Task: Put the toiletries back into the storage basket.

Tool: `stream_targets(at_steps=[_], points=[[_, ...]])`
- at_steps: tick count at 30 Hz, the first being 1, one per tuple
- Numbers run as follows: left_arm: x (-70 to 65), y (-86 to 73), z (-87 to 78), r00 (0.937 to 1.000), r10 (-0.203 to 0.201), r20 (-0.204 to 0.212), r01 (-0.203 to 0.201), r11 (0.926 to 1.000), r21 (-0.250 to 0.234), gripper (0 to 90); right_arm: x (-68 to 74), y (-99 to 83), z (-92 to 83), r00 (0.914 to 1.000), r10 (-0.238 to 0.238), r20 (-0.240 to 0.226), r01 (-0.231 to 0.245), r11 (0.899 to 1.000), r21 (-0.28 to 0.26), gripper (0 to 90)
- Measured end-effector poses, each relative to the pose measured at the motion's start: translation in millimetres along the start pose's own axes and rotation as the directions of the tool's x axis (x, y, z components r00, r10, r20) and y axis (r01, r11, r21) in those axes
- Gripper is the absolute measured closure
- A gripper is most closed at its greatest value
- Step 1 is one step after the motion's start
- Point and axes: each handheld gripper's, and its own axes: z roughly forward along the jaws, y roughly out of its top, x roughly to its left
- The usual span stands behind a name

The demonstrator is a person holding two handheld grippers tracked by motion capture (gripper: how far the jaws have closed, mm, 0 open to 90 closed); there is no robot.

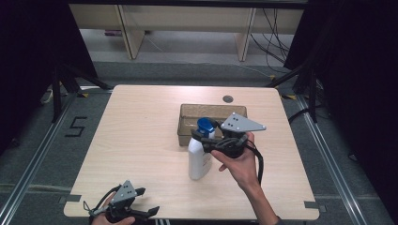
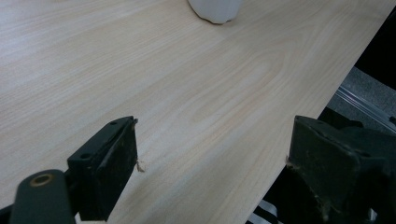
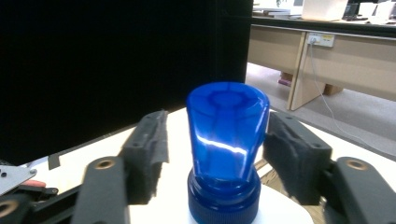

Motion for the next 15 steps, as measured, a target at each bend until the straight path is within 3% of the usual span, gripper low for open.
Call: stream_targets(at_steps=[8,9,15], points=[[0.2,0.1,-0.4,1.0,0.004,-0.001,-0.004,1.0,0.005,15.1,-0.9,-1.5,0.5,0.9999,-0.012,0.01,0.012,1.0,0.006,51.4],[-0.3,0.0,-0.2,1.0,-0.001,0.0,0.001,1.0,0.002,15.1,-2.0,-3.6,1.8,0.9998,0.014,-0.013,-0.014,1.0,0.005,55.5],[0.5,-0.1,-0.4,1.0,-0.001,-0.005,0.002,1.0,0.004,15.1,-4.9,-4.6,0.5,1.0,0.008,-0.002,-0.008,1.0,0.001,60.5]])
